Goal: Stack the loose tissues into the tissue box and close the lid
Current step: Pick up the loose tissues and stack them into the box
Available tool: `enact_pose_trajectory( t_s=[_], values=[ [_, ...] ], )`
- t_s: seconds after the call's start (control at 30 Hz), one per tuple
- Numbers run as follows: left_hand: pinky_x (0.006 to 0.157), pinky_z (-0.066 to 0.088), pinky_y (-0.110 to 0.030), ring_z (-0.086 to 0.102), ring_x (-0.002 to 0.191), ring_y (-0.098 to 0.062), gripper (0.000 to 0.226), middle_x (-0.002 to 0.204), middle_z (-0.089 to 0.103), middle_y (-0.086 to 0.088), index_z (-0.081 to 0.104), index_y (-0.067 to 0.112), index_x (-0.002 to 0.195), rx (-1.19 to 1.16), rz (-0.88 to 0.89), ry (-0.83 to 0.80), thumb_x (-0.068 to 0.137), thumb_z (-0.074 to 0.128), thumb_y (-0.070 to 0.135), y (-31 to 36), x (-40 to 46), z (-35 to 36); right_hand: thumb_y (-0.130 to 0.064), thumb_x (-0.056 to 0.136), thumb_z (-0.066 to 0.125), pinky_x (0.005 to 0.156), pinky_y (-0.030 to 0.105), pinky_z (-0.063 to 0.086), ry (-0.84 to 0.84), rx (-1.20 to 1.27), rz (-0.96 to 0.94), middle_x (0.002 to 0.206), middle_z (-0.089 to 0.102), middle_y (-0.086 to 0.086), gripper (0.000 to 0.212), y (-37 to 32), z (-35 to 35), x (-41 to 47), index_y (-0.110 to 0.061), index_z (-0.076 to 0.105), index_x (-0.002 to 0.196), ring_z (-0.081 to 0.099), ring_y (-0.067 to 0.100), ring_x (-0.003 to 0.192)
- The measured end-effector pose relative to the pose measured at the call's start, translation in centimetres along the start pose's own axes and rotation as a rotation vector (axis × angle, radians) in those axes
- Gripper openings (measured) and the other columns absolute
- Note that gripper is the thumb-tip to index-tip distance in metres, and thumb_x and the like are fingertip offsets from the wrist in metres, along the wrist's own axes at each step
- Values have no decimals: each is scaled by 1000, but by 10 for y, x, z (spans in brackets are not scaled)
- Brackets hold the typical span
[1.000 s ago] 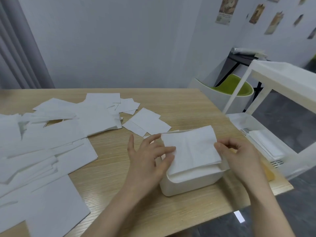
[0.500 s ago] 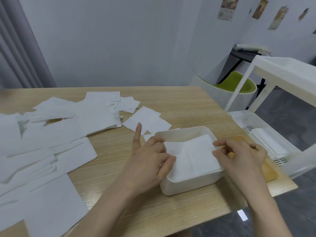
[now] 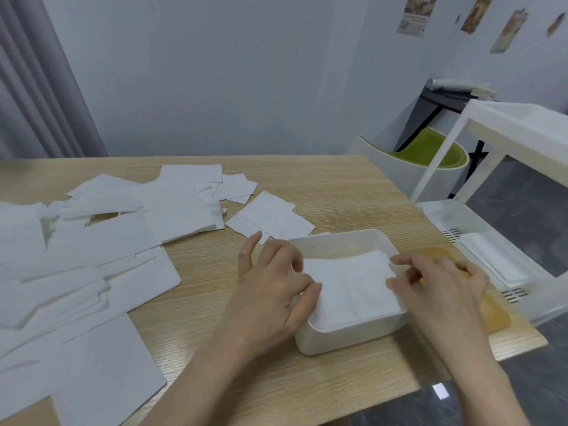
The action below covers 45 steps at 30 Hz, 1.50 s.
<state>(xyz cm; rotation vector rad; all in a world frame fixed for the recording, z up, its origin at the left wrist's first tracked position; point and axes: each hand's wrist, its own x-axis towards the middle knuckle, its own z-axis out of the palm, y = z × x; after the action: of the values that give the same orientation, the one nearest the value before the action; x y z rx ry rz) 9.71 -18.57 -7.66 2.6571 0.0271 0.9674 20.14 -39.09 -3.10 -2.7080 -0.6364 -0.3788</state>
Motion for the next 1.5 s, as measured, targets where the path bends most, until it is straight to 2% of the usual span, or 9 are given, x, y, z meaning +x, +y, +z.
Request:
enact_pose_trajectory(
  t_s=[0.13, 0.33, 0.63, 0.73, 0.87, 0.93, 1.13, 1.33, 1.5],
  values=[
    [114, 12, -52, 50, 126, -18, 42, 104, 63, 8, 72, 26, 72, -21, 41, -15, 97, 40, 38, -3, -1, 1, -23, 79, 74, 87, 23, 12, 26, 58, -5, 69, 52, -11, 20, -1, -1, 0, -30, 63, 94, 51, 12, 88],
    [116, 5, -53, 59, 112, -11, 51, 70, 59, 14, 69, 23, 67, 21, 80, -120, 100, 33, 41, -4, 4, -4, -25, 91, 59, 101, 27, 13, 27, 72, -43, 85, 64, -14, 14, -3, 0, -1, -32, 67, 99, 41, -3, 95],
    [118, 2, -49, 57, 95, -6, 49, 60, 56, 12, 69, 24, 62, 11, 106, -204, 94, 38, 43, -7, 11, -7, -13, 97, 43, 115, 32, -5, -112, 115, 20, 74, 66, -17, 30, -10, -1, 0, -35, 60, 108, 49, -4, 98],
    [117, 2, -47, 56, 102, -5, 47, 69, 61, 14, 72, 25, 68, -63, 90, -191, 94, 39, 44, -8, 8, -4, -22, 96, 48, 117, 37, -5, -96, 112, 14, 80, 66, -15, 22, -9, -2, -2, -35, 63, 107, 54, 1, 102],
    [118, 1, -43, 45, 129, -1, 34, 119, 63, 13, 74, 31, 103, -314, -11, -100, 93, 46, 49, -5, -2, -6, -33, 94, 49, 114, 40, 1, 47, 94, -60, 89, 63, -19, 21, -17, -2, -9, -31, 68, 103, 52, 6, 109],
    [118, 1, -39, 41, 131, 3, 33, 131, 57, 11, 70, 31, 111, -422, -94, -36, 92, 49, 48, -7, -6, -13, -32, 87, 50, 111, 37, 5, 139, 122, -128, 95, 59, -20, 23, -30, -4, -13, -30, 68, 101, 47, 5, 117],
    [117, 6, -35, 44, 129, 4, 29, 129, 56, 17, 69, 34, 112, -424, -234, 46, 91, 51, 43, -36, -32, -47, -41, 87, 46, 108, 13, 5, 167, 427, -291, 111, 54, -39, 22, -87, -5, -27, -41, 63, 100, 33, -19, 123],
    [117, 8, -39, 44, 127, 6, 30, 125, 57, 20, 69, 34, 109, -259, -347, 84, 91, 48, 46, -80, -82, -84, -33, 89, 50, 106, 21, 20, 78, 585, -519, 105, 61, -28, 20, -154, 27, -50, -34, 64, 104, 43, -3, 127],
    [118, 10, -43, 49, 122, 4, 32, 123, 61, 17, 70, 34, 109, -18, -395, 55, 90, 47, 47, -121, -121, -102, -37, 89, 48, 103, 30, 33, -142, 694, -494, 111, 57, -32, 26, -189, 67, -58, -37, 63, 110, 41, -4, 125]
  ],
)
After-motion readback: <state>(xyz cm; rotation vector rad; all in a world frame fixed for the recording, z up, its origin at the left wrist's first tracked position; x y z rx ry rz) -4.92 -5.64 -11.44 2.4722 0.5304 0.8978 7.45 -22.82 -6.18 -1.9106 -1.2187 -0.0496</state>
